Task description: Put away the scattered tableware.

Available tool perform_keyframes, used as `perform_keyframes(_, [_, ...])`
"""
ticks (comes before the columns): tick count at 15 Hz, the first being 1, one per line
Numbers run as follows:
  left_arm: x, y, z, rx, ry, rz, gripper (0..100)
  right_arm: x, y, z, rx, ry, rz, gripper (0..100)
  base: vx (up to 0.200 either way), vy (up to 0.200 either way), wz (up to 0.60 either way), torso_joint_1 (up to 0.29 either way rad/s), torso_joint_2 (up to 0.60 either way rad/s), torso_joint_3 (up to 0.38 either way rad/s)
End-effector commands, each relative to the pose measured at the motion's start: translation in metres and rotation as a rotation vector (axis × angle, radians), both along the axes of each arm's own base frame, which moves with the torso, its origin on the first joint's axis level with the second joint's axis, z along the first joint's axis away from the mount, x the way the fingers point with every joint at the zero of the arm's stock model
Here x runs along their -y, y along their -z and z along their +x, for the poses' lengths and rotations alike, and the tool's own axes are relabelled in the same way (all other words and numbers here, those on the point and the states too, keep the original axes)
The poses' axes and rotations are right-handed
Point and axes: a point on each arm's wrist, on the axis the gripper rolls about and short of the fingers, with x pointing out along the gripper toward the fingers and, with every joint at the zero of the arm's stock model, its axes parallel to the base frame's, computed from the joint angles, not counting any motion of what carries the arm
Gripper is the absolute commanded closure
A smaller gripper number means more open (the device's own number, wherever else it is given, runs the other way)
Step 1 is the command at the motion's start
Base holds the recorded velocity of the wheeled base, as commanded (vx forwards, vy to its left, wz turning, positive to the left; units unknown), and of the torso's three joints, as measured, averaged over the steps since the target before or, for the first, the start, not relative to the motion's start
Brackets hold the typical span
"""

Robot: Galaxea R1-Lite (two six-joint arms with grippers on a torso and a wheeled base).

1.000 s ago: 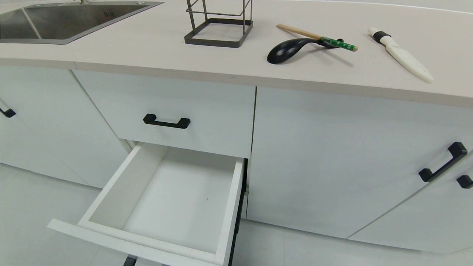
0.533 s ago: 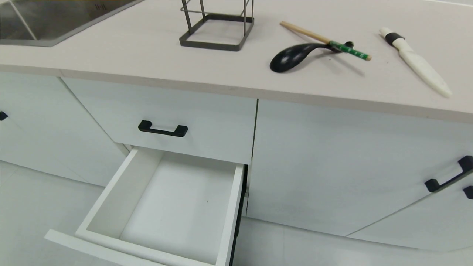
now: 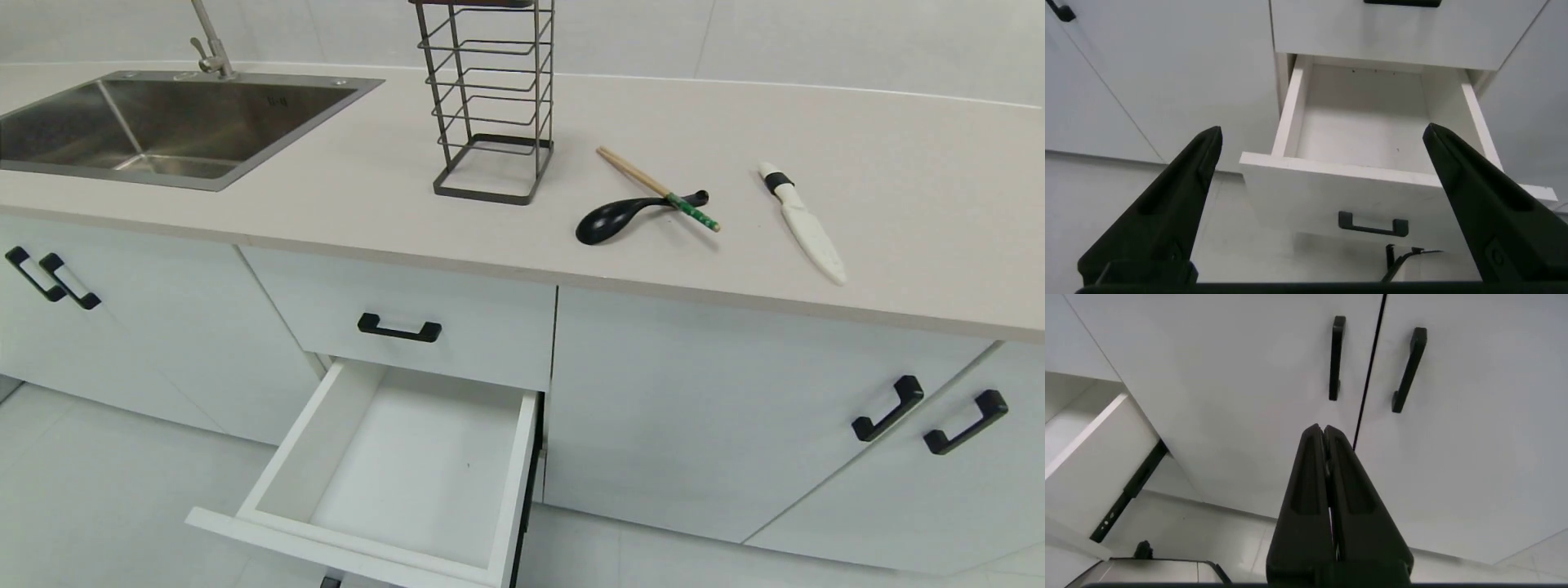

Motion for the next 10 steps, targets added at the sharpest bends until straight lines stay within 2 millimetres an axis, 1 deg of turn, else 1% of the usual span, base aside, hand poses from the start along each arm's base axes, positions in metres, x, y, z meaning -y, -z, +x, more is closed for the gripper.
perform_keyframes(1, [0.0,0.0001,0.0002,-0.002,0.0,0.001,0,0.0,0.0002,0.0001,-0.001,-0.001,0.001,100,0.0,0.0,0.0,0.0,0.0,0.0])
perform_keyframes(6, [0.0,0.0001,0.0002,-0.003,0.0,-0.001,0,0.0,-0.0002,-0.0001,0.001,0.0,-0.001,100,0.0,0.0,0.0,0.01,0.0,-0.003])
perform_keyframes(9, [0.0,0.0001,0.0002,-0.002,0.0,0.001,0,0.0,0.0002,0.0001,-0.001,0.0,-0.001,100,0.0,0.0,0.6,0.045,0.0,0.006])
perform_keyframes(10, [0.0,0.0003,0.0002,-0.004,0.0,-0.001,0,0.0,-0.0002,-0.0001,0.001,-0.001,-0.001,100,0.0,0.0,0.0,0.0,0.0,0.0])
